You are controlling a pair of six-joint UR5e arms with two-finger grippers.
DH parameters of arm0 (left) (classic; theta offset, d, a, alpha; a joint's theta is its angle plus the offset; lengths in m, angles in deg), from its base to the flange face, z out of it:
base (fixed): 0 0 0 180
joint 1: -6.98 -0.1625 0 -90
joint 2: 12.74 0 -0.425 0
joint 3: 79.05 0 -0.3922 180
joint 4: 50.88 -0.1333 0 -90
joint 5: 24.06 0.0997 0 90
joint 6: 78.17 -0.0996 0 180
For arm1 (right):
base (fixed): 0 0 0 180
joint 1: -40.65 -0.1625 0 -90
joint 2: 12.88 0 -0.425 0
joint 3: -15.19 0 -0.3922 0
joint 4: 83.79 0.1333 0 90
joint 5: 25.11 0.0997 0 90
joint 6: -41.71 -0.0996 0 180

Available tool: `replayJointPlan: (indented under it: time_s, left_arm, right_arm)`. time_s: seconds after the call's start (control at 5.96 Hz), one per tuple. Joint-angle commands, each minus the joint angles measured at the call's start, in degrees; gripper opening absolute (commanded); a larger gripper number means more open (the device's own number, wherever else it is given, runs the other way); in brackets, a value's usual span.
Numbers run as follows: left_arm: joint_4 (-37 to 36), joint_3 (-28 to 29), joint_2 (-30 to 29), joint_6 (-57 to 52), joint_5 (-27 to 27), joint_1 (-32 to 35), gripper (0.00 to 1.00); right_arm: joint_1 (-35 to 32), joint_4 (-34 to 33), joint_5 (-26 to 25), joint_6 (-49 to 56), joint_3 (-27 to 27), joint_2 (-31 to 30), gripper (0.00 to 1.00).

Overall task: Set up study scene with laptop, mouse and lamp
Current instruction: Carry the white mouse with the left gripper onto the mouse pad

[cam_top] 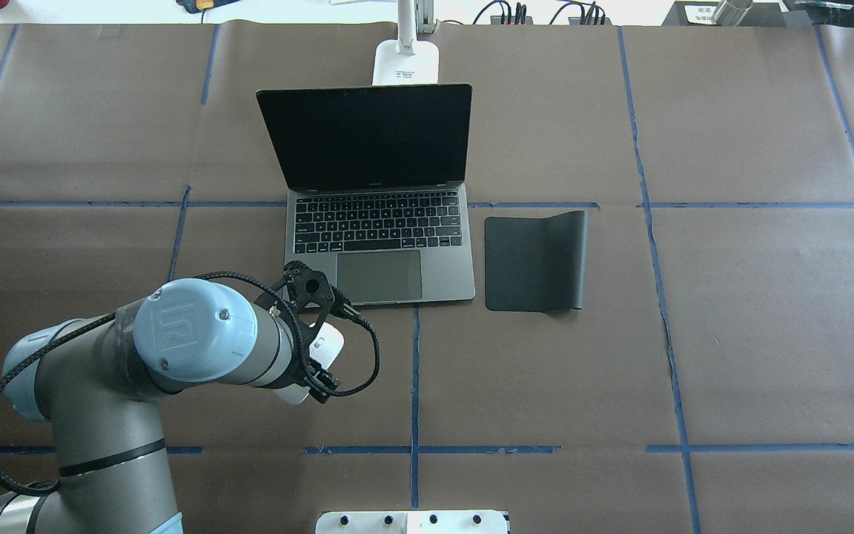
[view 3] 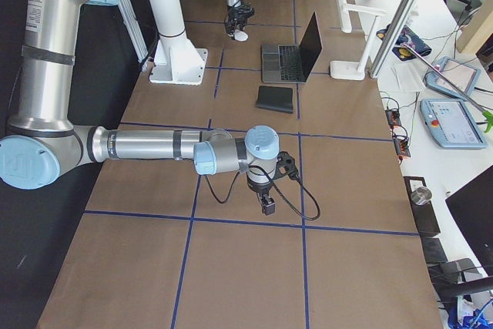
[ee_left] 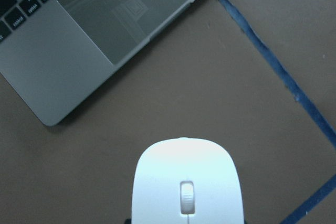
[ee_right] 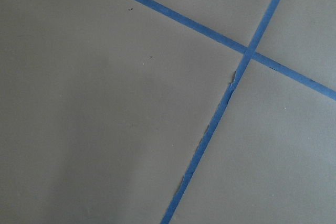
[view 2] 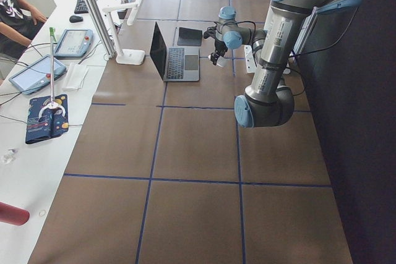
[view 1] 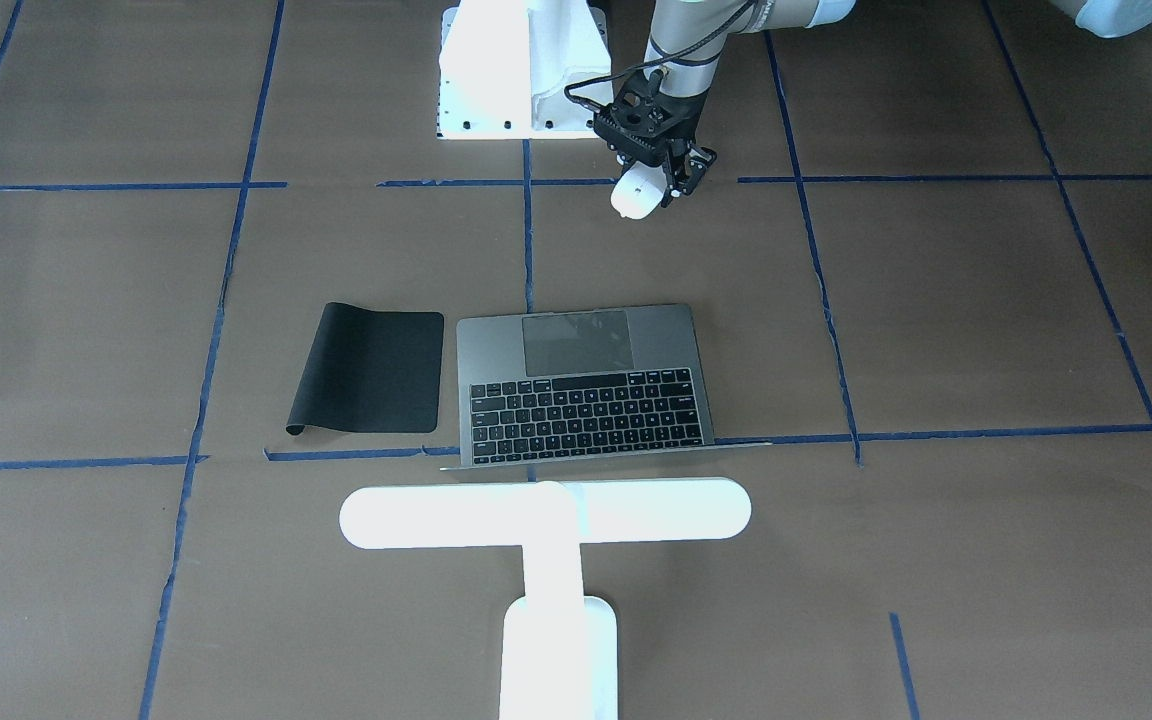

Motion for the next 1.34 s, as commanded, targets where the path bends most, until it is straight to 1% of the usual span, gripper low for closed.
replayJointPlan:
  time_s: [0.0,0.17,0.34,0.5,0.67,0.84,1.01,1.17]
  left_arm:
    - [-0.4,6.67,-7.95,6.6,0.0,1.81,0.28]
    - [-0.22,12.29,-13.31,12.47,0.0,1.81,0.28]
    - [-0.22,17.22,-18.23,13.84,0.09,1.9,0.28]
    - [0.47,24.31,-24.03,18.64,0.17,1.99,0.28]
    - [0.74,34.39,-32.09,22.51,0.26,2.33,0.28]
    - [3.96,43.71,-38.52,25.08,0.35,2.51,0.28]
    - [9.83,56.16,-45.46,28.93,0.53,2.6,0.28]
    - [12.67,64.38,-50.75,30.19,0.61,2.95,0.28]
  right_arm:
    - [-0.02,0.0,0.0,0.0,0.0,-0.09,1.0]
    - [-0.03,0.0,0.09,-0.09,-0.17,0.0,1.0]
    - [-0.03,0.0,0.09,0.0,-0.52,0.0,1.0]
    - [0.06,0.0,0.09,-0.09,-0.61,0.0,1.0]
    - [0.06,0.0,0.09,0.0,-1.05,0.0,1.0]
    - [0.06,0.0,0.09,0.0,-1.23,0.0,1.0]
    - [0.06,0.0,0.09,0.09,-1.84,0.0,1.0]
    - [0.06,0.09,0.17,0.18,-2.45,0.09,1.0]
